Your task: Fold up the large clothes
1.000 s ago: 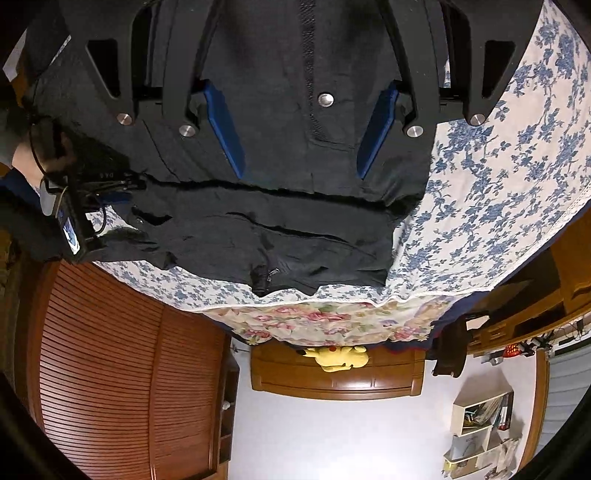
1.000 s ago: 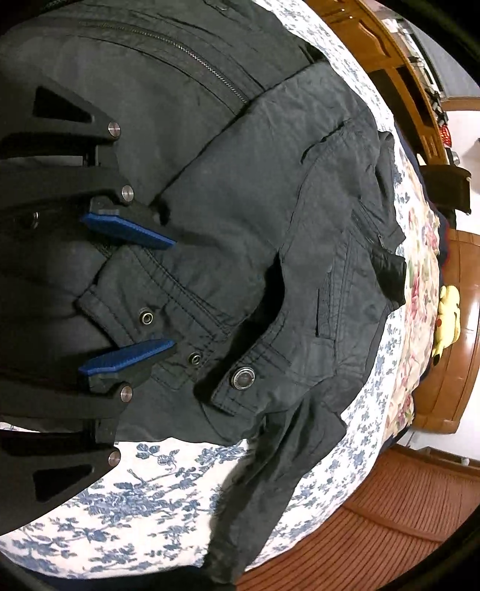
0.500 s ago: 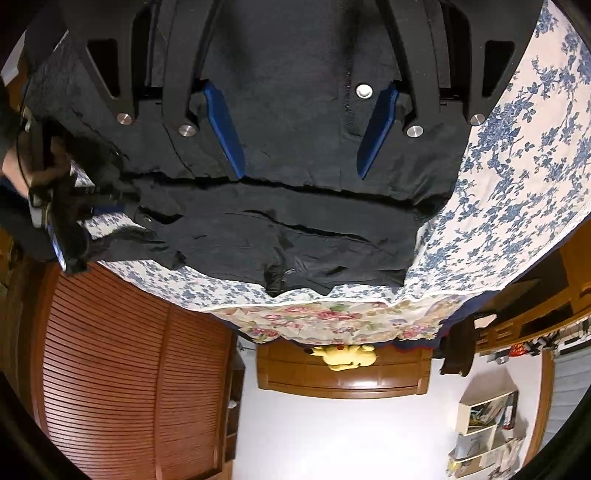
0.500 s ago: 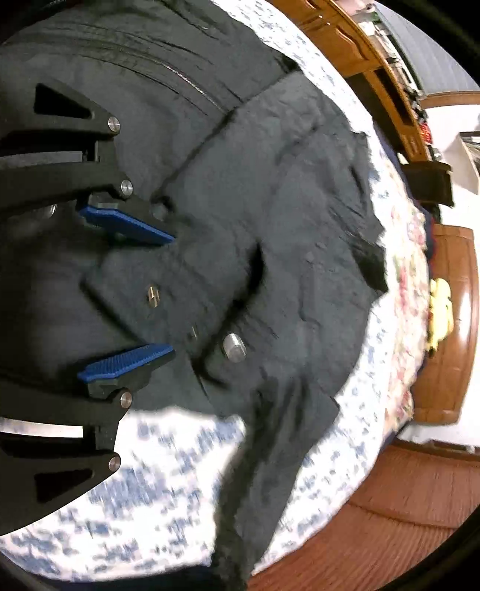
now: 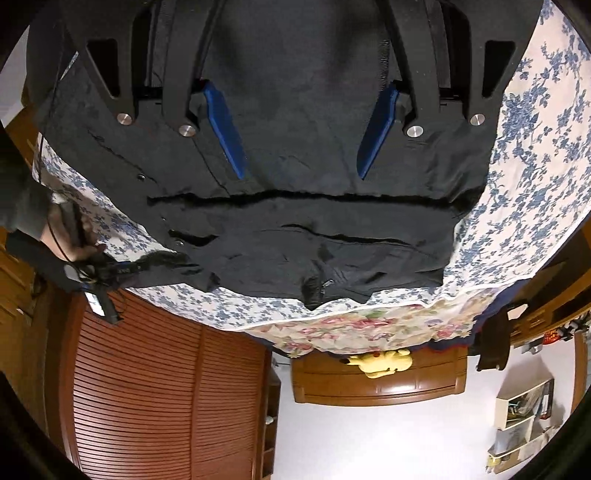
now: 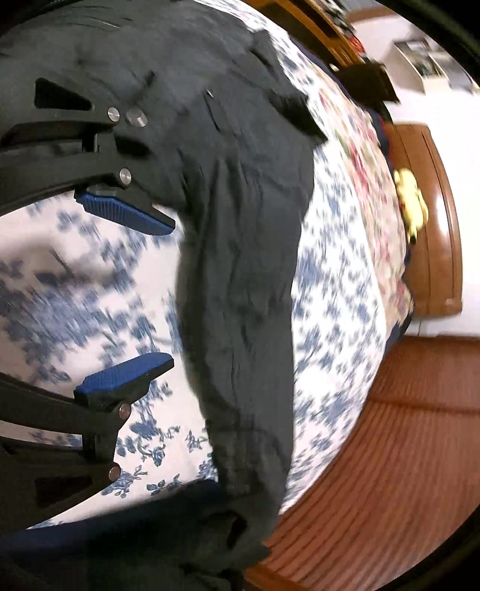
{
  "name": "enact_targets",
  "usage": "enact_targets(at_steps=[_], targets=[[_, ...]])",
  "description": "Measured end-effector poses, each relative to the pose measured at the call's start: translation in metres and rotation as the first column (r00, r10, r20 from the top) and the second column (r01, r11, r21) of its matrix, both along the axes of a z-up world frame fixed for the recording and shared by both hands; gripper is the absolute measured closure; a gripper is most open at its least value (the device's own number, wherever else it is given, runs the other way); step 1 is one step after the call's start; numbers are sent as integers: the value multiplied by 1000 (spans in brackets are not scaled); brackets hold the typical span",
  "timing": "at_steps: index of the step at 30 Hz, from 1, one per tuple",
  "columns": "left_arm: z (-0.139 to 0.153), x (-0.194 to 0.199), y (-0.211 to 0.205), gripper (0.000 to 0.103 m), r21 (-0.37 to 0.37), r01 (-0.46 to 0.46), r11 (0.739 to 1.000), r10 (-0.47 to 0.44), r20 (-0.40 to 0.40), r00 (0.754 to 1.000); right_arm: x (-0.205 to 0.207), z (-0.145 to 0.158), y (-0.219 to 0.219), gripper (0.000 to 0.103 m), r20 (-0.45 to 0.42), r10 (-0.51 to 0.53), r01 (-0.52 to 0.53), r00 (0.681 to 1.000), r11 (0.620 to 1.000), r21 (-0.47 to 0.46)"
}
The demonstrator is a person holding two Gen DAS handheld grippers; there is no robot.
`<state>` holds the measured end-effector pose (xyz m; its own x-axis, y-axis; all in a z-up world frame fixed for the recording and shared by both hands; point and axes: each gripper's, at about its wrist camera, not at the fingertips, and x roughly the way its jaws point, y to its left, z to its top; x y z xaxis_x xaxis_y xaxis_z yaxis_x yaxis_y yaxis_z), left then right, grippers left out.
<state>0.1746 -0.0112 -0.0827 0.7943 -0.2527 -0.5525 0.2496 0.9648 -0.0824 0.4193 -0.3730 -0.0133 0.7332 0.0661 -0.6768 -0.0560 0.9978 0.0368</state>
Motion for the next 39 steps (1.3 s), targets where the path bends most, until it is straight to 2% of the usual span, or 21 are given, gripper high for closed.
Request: enact_targets(at_steps=[3, 10, 16, 19, 20, 21, 24, 27, 31, 35, 39], targets=[[-1, 1, -4, 39, 6, 7, 1000, -7, -5, 1000, 17, -8, -11, 35, -24, -45, 46, 999, 998, 40], [-5, 7, -6, 39, 10, 6, 1000, -6, -25, 1000, 56, -22, -36, 35, -59, -120, 130, 991, 972, 197], [-5, 7, -5, 39, 2, 6, 1000, -6, -31, 1000, 71, -32, -47, 35, -97, -173, 191, 980, 954, 231], [-5, 9, -4, 39, -2, 1, 1000, -1, -35, 999, 78, -33, -46, 35, -91, -176, 192, 980, 958, 215], [-5, 9, -3, 39, -4, 0, 1000, 0, -37, 999, 79, -32, -42, 48, -86, -167, 181, 982, 964, 194], [-5, 10, -3, 39, -6, -1, 1000, 1, -38, 999, 80, -29, -39, 71, -77, -150, 161, 986, 972, 171], [-6, 11, -3, 39, -3, -7, 1000, 7, -42, 999, 80, -16, -22, 92, -38, -90, 93, 995, 991, 94], [-6, 11, -3, 39, 2, -10, 1000, 10, -44, 999, 65, 14, -8, 95, 92, -44, 36, 995, 996, 80], [-6, 11, -2, 39, 4, -12, 1000, 12, -42, 999, 42, 50, 28, 95, 174, 80, -88, 981, 995, 38], [-4, 9, -2, 39, 6, -16, 1000, 16, -34, 999, 7, 76, 75, 95, 222, 247, -259, 943, 966, 26], [-3, 8, 0, 39, 4, -19, 1000, 19, -30, 999, -32, 80, 132, 95, 192, 417, -422, 888, 906, -15]])
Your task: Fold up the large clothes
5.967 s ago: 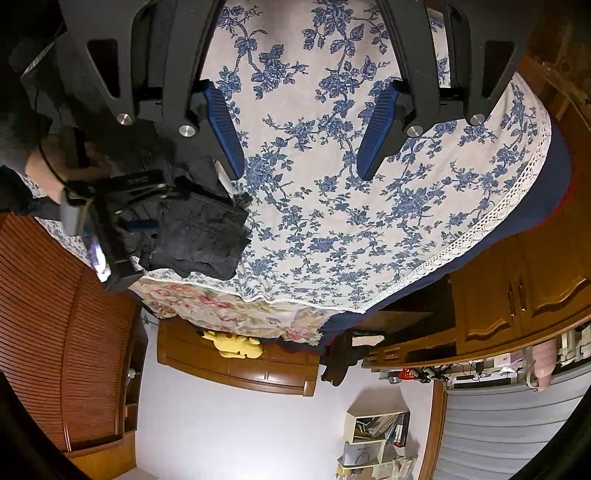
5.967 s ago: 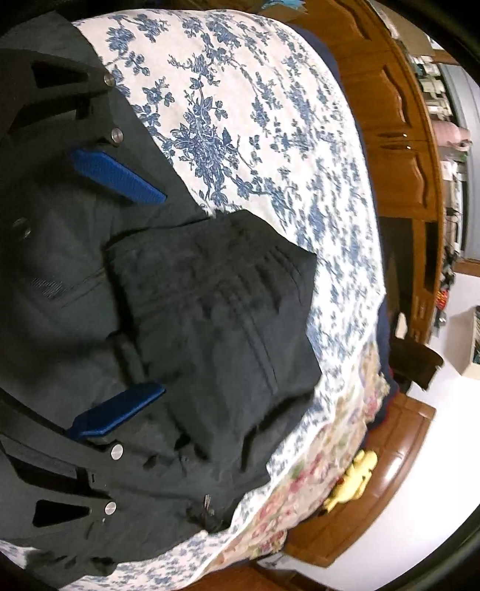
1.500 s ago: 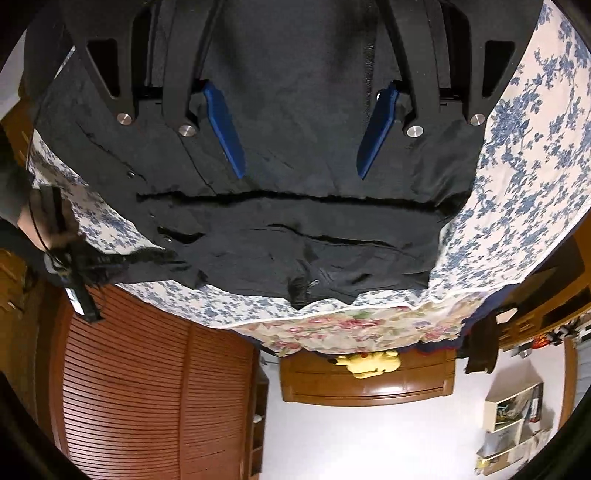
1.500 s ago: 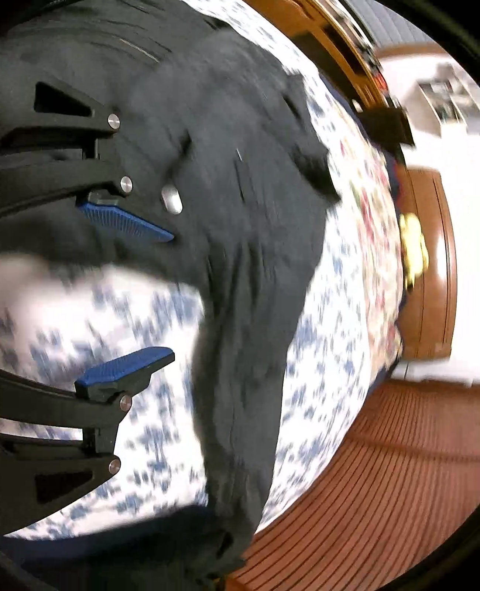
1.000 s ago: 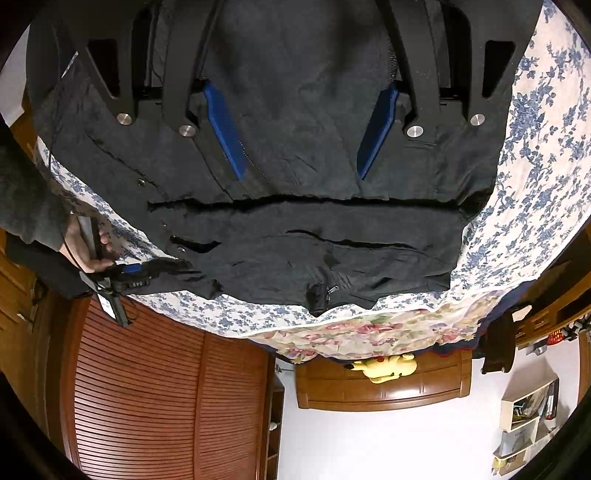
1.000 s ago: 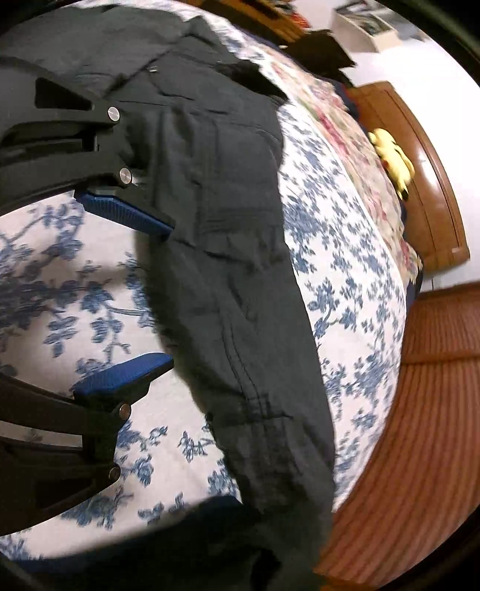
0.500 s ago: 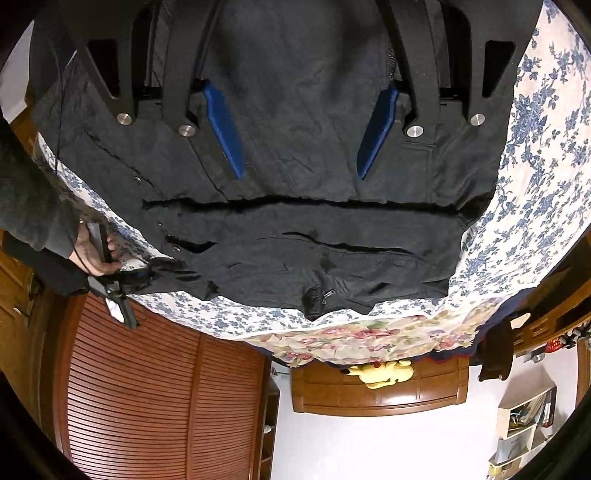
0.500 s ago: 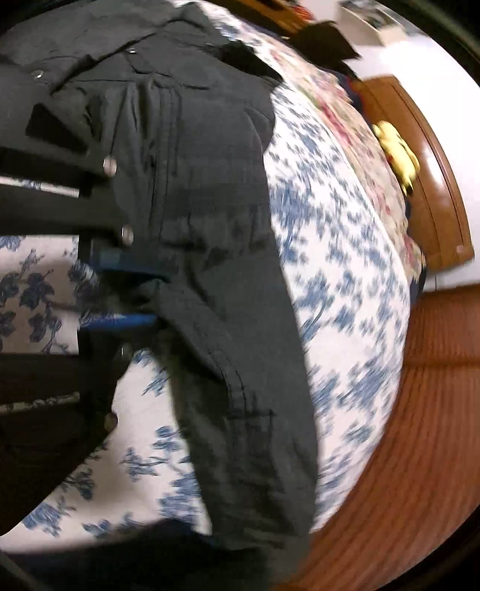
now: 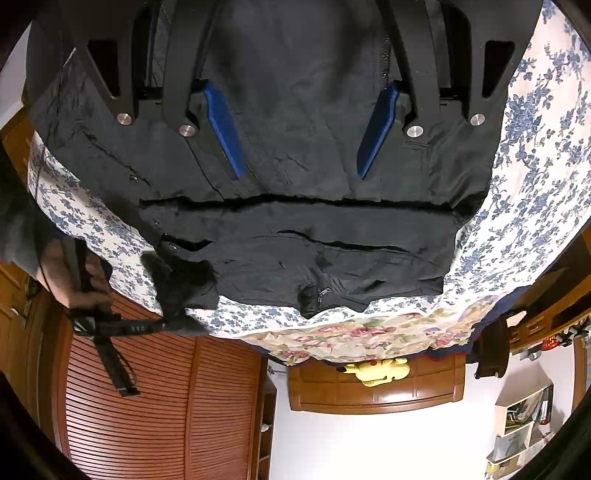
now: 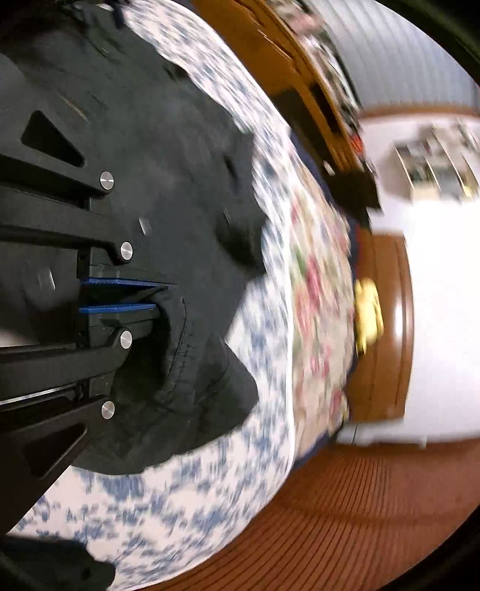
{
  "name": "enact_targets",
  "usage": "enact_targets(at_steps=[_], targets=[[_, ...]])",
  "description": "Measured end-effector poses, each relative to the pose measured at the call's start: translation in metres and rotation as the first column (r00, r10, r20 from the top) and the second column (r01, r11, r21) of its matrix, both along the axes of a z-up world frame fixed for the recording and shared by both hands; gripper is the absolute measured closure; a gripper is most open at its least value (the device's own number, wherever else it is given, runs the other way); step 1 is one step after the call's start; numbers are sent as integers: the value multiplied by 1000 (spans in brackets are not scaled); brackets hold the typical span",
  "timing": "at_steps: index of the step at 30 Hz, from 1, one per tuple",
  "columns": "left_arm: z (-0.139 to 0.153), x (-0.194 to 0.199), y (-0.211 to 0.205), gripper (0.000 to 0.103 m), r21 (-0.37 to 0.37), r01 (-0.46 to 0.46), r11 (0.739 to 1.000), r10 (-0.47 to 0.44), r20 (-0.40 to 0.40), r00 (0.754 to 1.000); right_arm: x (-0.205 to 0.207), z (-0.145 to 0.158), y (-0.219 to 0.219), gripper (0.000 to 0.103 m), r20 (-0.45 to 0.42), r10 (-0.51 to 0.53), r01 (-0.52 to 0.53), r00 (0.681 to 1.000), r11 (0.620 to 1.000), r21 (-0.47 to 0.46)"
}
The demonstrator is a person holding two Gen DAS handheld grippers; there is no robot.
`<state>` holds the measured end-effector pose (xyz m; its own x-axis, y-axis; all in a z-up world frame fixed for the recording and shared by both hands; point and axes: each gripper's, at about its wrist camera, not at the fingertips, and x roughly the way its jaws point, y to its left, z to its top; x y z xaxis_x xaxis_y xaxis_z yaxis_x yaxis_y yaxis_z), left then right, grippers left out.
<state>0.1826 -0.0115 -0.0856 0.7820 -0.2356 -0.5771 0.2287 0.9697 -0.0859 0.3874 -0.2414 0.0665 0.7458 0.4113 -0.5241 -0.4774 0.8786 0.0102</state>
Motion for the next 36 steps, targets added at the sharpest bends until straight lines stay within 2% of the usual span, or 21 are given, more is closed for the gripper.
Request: enact_targets(at_steps=[3, 5, 9, 13, 16, 19, 21, 23, 26, 30, 36], targets=[[2, -2, 2, 39, -3, -2, 1000, 2, 8, 1000, -22, -11, 26, 95, -67, 63, -63, 996, 998, -1], [3, -2, 3, 39, -6, -4, 1000, 4, 10, 1000, -33, -23, 40, 95, -89, 94, -97, 992, 994, -41], [4, -3, 4, 39, -8, -4, 1000, 4, 12, 1000, -37, -43, 48, 93, -143, 80, -92, 986, 993, -76], [7, -4, 5, 39, -13, -3, 1000, 4, 20, 1000, -43, -44, 50, 89, -160, 67, -84, 985, 992, -97], [7, -3, 6, 39, -12, -4, 1000, 4, 19, 1000, -43, -28, 53, 81, -138, 64, -80, 988, 990, -113], [7, -3, 5, 39, -11, -3, 1000, 3, 21, 1000, -54, -6, 50, 62, -82, 73, -82, 994, 991, -109], [7, -3, 5, 39, -10, -3, 1000, 4, 21, 1000, -57, 10, 48, 44, -36, 60, -64, 998, 992, -105], [7, -3, 5, 39, -11, -5, 1000, 6, 20, 1000, -54, 20, 44, 40, -12, 44, -45, 999, 994, -101], [7, -3, 5, 39, -9, -8, 1000, 8, 18, 1000, -45, 30, 38, 37, 18, -7, 9, 1000, 992, -128], [7, -3, 5, 39, -10, -6, 1000, 7, 19, 1000, -29, 26, 28, 35, 31, -84, 88, 996, 982, -166], [7, -3, 6, 39, -9, -5, 1000, 5, 19, 1000, 3, -2, 16, 32, -46, -211, 201, 976, 965, -169]])
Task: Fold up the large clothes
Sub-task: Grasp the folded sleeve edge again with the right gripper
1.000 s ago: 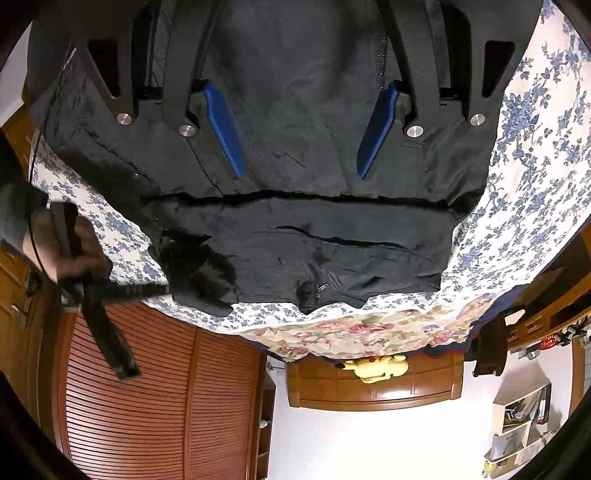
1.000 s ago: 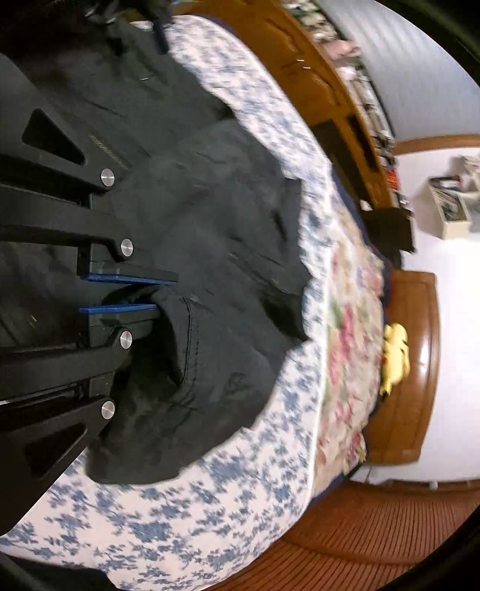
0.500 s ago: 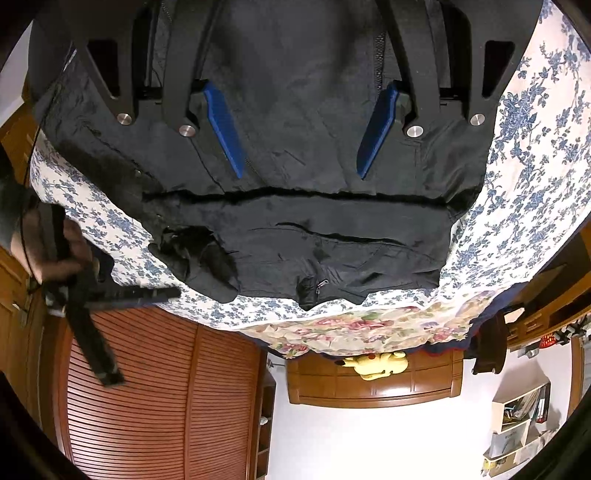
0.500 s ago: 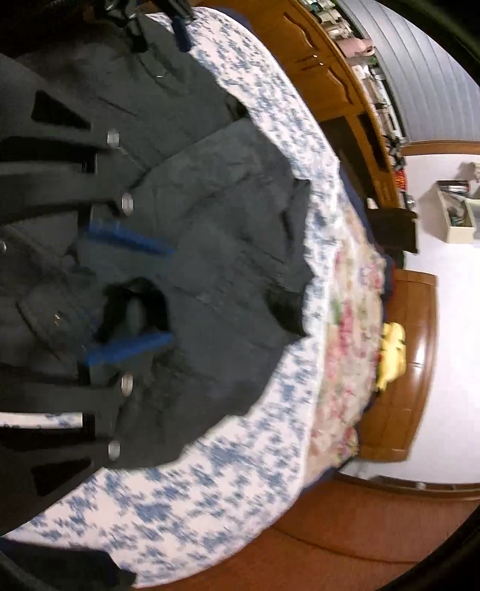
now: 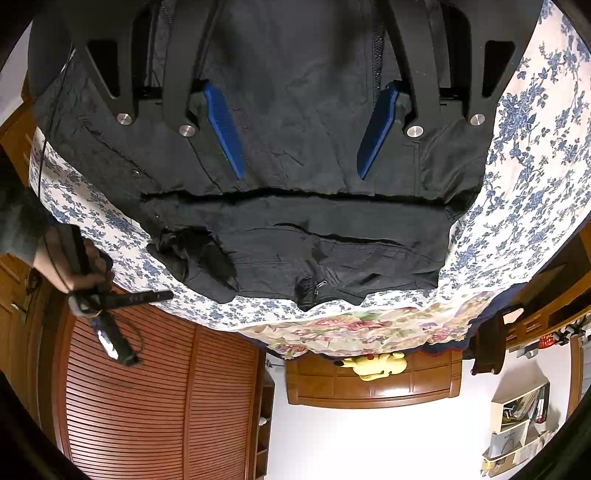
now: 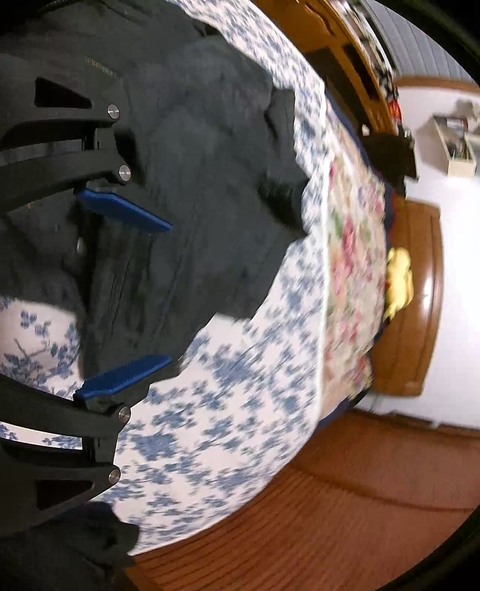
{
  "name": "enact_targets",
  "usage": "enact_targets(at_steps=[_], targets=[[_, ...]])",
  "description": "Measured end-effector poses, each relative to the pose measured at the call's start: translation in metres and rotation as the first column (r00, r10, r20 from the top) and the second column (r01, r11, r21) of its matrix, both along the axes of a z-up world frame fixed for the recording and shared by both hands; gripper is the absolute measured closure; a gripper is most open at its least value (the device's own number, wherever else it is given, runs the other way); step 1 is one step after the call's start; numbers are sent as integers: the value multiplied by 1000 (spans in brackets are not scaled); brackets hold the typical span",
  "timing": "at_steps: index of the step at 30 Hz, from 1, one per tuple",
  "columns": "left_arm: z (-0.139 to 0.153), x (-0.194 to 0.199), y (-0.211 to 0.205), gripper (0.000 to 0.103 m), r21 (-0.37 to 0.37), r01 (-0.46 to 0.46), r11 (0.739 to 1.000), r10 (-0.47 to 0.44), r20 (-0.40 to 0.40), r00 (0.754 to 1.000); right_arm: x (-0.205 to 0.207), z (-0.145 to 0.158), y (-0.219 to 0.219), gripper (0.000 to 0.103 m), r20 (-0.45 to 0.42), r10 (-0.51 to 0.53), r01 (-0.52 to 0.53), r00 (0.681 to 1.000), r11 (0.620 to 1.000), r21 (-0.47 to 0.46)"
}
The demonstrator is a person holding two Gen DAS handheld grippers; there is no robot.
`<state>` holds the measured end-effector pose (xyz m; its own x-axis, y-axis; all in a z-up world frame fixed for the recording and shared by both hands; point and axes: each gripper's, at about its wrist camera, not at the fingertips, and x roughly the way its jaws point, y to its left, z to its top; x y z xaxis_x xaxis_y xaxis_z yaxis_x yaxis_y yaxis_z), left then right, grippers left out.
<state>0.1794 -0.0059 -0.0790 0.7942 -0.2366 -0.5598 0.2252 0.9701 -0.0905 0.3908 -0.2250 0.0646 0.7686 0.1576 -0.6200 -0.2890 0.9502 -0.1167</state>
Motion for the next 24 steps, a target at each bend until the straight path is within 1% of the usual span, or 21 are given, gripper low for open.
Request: enact_targets(at_steps=[6, 10, 14, 18, 20, 24], targets=[[-2, 1, 0, 39, 4, -1, 1000, 1, -5, 1000, 39, -30, -16, 32, -104, -116, 119, 988, 993, 24], [-3, 2, -1, 39, 6, -1, 1000, 1, -8, 1000, 62, -50, -27, 32, -179, -147, 159, 973, 986, 53], [-3, 2, -2, 39, 10, 1, 1000, -1, -9, 1000, 72, -65, -28, 31, -230, -152, 173, 961, 982, 72], [-4, 2, -2, 39, 10, 1, 1000, -1, -10, 1000, 78, -79, -28, 31, -271, -160, 190, 949, 978, 87], [-4, 2, -2, 39, 9, 0, 1000, 0, -10, 1000, 82, -87, -32, 31, -272, -166, 197, 948, 976, 92], [-3, 3, -2, 39, 10, 0, 1000, 0, -13, 1000, 84, -89, -30, 31, -266, -165, 194, 950, 977, 86]])
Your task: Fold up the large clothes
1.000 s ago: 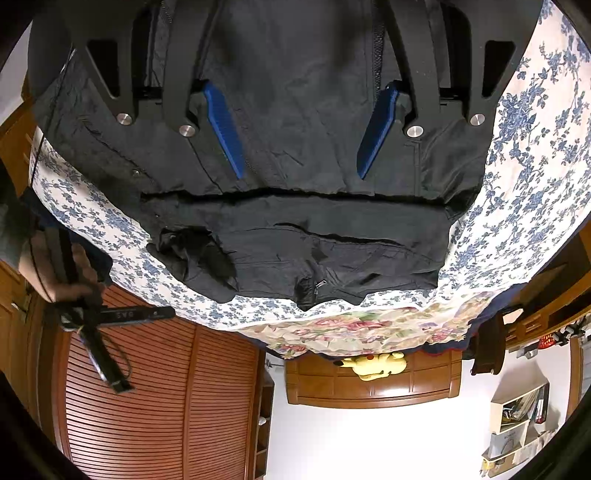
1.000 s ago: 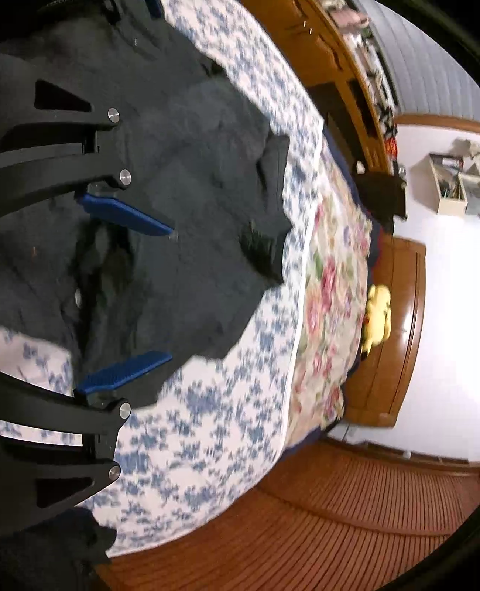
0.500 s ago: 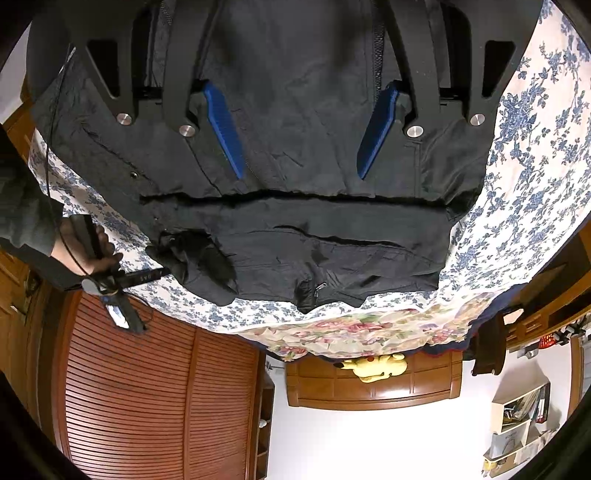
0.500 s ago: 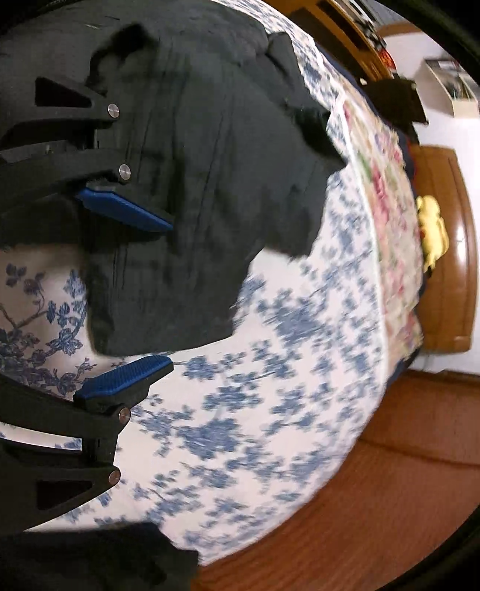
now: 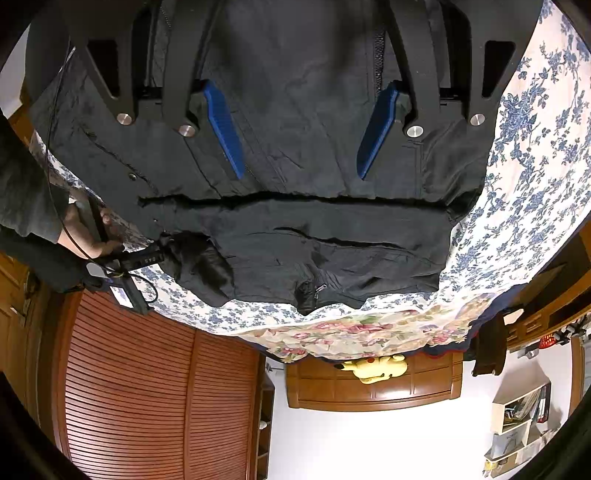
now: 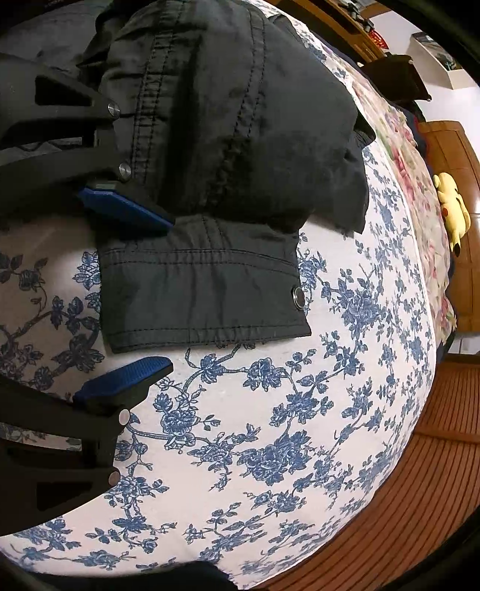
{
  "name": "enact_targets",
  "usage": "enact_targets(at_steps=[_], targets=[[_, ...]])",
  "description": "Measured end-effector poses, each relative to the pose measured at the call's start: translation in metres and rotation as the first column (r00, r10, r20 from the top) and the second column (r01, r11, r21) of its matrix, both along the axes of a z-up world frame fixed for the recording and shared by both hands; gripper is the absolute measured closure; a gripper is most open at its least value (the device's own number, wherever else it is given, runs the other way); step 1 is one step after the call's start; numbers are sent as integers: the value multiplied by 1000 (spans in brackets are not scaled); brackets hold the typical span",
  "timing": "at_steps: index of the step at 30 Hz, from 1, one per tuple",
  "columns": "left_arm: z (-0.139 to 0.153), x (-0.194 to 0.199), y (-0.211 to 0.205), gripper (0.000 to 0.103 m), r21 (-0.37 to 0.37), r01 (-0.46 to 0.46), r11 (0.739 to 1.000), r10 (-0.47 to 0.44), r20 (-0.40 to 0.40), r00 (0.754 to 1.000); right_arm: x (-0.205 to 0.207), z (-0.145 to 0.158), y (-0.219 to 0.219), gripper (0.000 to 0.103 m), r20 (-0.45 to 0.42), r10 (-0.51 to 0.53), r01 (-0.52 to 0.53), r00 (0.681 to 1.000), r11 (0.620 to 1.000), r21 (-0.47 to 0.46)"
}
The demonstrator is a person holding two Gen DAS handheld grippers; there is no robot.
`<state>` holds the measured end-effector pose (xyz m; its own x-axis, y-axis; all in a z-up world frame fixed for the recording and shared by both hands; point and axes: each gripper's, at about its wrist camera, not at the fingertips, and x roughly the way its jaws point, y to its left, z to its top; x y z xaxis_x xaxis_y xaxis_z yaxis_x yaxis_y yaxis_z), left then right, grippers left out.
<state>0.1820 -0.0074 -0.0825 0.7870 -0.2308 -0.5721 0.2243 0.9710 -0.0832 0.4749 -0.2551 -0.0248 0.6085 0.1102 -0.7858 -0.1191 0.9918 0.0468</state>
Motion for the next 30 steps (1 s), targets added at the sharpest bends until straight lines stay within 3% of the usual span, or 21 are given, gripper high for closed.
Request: enact_targets(at_steps=[1, 2, 6, 9, 14, 20, 26, 30], targets=[[1, 0, 0, 39, -1, 0, 1000, 0, 1, 1000, 1, -3, -4, 31, 0, 5, -5, 1000, 1000, -3], [1, 0, 0, 39, -1, 1, 1000, -1, 3, 1000, 0, -3, -5, 39, 2, 13, -13, 1000, 1000, -8], [5, -1, 2, 39, -3, 0, 1000, 0, 14, 1000, -16, 4, 8, 80, 4, 84, -84, 996, 995, -49], [8, -4, 5, 39, -6, -3, 1000, 3, 22, 1000, -33, 23, 26, 87, 42, 129, -123, 991, 983, -135], [13, -11, 13, 39, -20, -5, 1000, 6, 38, 999, -74, 77, 51, 89, 174, 207, -181, 963, 971, -154], [18, -19, 28, 39, -20, -32, 999, 33, 52, 998, -127, 136, 87, 89, 326, 305, -260, 895, 949, -176], [21, -33, 48, 39, 1, -75, 997, 75, 77, 994, -184, 162, 117, 89, 399, 407, -369, 821, 913, -171], [22, -41, 59, 39, -4, -92, 996, 92, 84, 992, -217, 164, 129, 89, 402, 481, -449, 779, 876, -179]])
